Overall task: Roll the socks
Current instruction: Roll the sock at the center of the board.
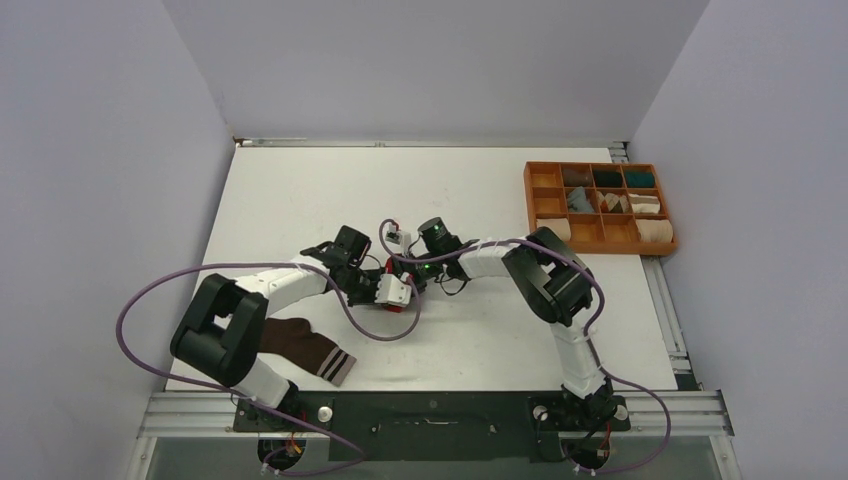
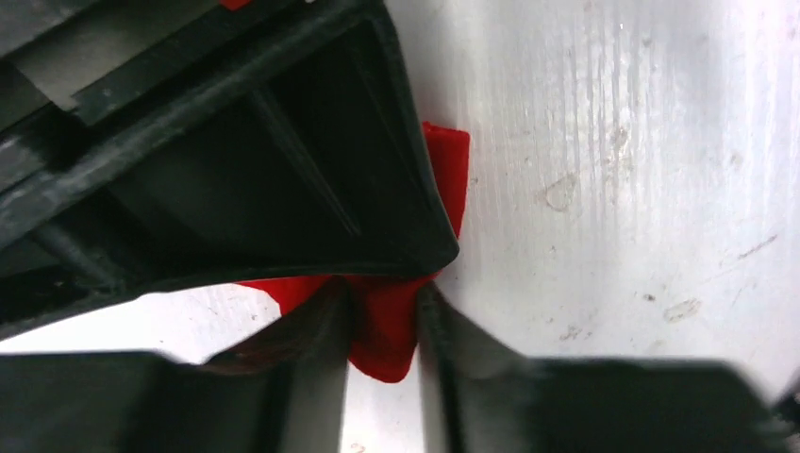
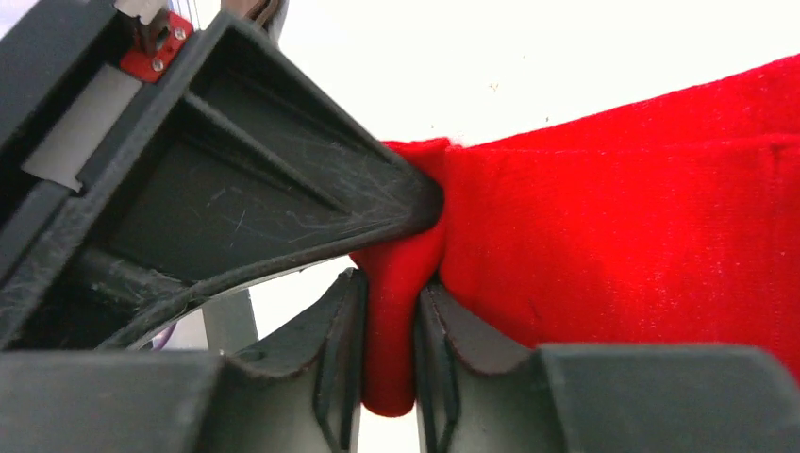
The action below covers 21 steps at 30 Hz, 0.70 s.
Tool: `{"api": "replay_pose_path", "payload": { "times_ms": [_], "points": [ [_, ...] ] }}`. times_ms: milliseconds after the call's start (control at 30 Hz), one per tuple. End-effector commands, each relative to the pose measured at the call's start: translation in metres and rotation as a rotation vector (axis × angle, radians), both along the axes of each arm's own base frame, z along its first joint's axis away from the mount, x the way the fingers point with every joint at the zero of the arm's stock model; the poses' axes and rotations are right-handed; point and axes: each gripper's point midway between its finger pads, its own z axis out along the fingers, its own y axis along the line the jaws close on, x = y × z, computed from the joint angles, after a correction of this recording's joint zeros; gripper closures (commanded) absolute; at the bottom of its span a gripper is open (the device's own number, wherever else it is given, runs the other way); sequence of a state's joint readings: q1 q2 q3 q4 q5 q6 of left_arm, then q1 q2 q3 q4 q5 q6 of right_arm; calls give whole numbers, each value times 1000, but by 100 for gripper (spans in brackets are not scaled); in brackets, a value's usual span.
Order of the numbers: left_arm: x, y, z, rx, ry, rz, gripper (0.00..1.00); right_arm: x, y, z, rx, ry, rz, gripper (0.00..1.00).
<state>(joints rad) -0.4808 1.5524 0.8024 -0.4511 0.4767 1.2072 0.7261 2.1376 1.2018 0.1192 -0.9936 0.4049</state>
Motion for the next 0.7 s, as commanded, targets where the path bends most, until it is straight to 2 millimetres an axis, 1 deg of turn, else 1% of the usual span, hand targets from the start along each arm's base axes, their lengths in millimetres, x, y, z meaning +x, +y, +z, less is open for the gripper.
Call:
{"api": "replay_pose_path", "payload": {
  "times_ms": [0, 33, 100, 167, 233, 300, 367, 467, 567, 600, 667],
  "points": [
    [0, 18, -16, 101, -8, 69, 90, -9, -18, -32, -106, 12, 8, 74],
    [-3, 18, -15, 99, 5, 74, 98, -4, -19, -27, -104, -12, 3, 66],
    [-10, 20, -13, 106, 57, 95, 100, 9, -23, -11, -85, -65, -19, 57],
    [-20, 22, -12, 124, 130, 116, 100, 28, -34, 6, -60, -104, -73, 53],
    [-32, 25, -14, 145, 202, 128, 100, 45, -46, 20, -46, -143, -137, 52],
    [-39, 25, -15, 153, 253, 139, 100, 60, -58, 27, -58, -177, -203, 52],
    [-44, 22, -15, 146, 301, 165, 100, 72, -65, 27, -83, -201, -267, 50],
    [-47, 18, -14, 143, 353, 184, 100, 83, -67, 18, -114, -195, -348, 50],
    [-50, 13, -11, 164, 446, 198, 100, 94, -67, 0, -166, -189, -405, 50],
    [-46, 8, -8, 169, 482, 212, 100, 96, -67, -6, -184, -189, -414, 50],
    [-49, 5, -6, 198, 579, 243, 100, 99, -60, -10, -171, -192, -411, 50]
  ]
}}
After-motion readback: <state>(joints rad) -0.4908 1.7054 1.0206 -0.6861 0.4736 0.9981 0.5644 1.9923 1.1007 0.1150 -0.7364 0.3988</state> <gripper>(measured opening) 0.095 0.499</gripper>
